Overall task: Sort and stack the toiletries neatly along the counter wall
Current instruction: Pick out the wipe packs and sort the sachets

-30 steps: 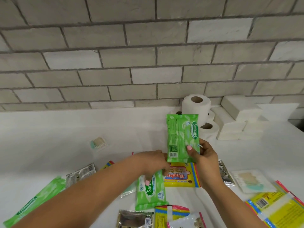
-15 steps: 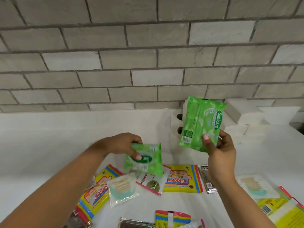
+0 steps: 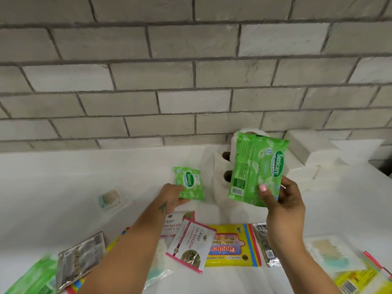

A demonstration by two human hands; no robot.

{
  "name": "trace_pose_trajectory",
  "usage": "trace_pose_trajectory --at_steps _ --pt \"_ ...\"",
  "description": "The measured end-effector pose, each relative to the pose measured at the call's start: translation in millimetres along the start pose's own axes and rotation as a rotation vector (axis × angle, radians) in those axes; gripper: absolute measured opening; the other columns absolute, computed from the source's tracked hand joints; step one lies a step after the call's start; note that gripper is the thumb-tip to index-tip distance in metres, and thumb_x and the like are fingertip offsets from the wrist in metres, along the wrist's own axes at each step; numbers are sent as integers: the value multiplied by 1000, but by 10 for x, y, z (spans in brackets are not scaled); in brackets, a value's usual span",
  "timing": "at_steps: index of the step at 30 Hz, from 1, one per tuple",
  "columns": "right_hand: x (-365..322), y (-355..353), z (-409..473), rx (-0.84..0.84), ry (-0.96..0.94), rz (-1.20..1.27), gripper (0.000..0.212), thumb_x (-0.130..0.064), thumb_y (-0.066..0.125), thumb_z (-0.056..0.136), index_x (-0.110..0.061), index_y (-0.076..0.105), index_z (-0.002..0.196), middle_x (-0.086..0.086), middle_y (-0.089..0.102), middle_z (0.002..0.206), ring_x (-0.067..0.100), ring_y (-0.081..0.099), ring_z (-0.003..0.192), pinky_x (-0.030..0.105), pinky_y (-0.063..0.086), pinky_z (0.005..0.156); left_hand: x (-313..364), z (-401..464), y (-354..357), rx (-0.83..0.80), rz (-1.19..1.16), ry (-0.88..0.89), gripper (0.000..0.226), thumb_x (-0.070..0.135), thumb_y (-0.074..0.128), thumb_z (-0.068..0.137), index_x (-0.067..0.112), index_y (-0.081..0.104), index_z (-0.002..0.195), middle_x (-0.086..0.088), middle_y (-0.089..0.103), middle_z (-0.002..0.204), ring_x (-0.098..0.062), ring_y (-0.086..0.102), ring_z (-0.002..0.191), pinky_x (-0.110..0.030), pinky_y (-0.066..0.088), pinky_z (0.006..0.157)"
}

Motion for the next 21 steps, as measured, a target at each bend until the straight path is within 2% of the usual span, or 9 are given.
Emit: trace_pose_trajectory --at_steps 2,6,9,11,13,15,18,20,21 --pt "36 11 3 -9 9 5 31 5 60 84 -21 58 98 -10 74 86 6 69 82 15 53 66 40 44 20 53 62 33 32 5 57 91 -11 51 119 -21 56 124 -31 65 91 -30 58 69" --pt "116 63 4 -32 32 -2 31 6 61 83 -22 60 98 -6 74 90 9 69 83 16 53 64 210 72 -25 191 450 167 38 27 66 87 -2 58 109 -10 61 99 -19 63 59 -21 52 45" --pt "175 126 -17 -64 54 7 32 7 60 83 -21 60 99 -4 74 94 10 69 85 19 54 67 260 95 -69 251 715 212 40 40 61 87 2 61 100 -10 69 91 -15 64 52 -21 45 47" --pt "201 167 -36 -83 65 15 31 7 60 83 -20 60 99 -4 74 94 12 70 87 20 55 69 254 104 -96 272 817 217 42 46 58 86 4 63 94 -6 69 79 -18 67 58 -21 46 55" --pt "215 199 -50 -91 69 10 31 7 60 83 -20 61 98 -4 74 93 13 69 88 21 56 70 240 115 -105 275 862 209 44 49 56 86 6 63 91 -6 69 78 -22 69 68 -25 48 64" --pt "224 237 -60 -102 69 10 32 7 60 83 -21 61 97 -5 74 93 13 69 89 22 56 71 255 85 -107 294 907 207 49 52 55 85 5 61 98 -7 68 87 -25 68 80 -28 47 67" --pt "208 327 -70 -146 54 7 33 9 60 82 -20 62 99 -8 74 95 11 69 91 22 55 73 372 -62 -181 401 903 252 64 56 56 84 4 47 120 -11 57 117 -30 59 106 -35 45 79" --pt "177 397 -70 -185 30 -7 32 10 60 81 -17 63 100 -8 73 98 12 68 95 23 55 78 460 -163 -225 435 874 273 67 59 46 88 3 43 125 -14 55 123 -32 55 112 -37 43 84" --pt "166 431 -70 -201 18 -20 32 10 61 81 -16 64 99 -8 73 99 13 68 96 25 55 80 500 -192 -212 398 883 281 66 60 37 91 2 47 122 -14 58 120 -31 57 108 -35 42 83"
Point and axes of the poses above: each hand's wrist, its own z-axis towards the middle knuckle, its own y-axis out of the palm, x = y × z, the point moved 10 cm from there along z, towards the middle knuckle
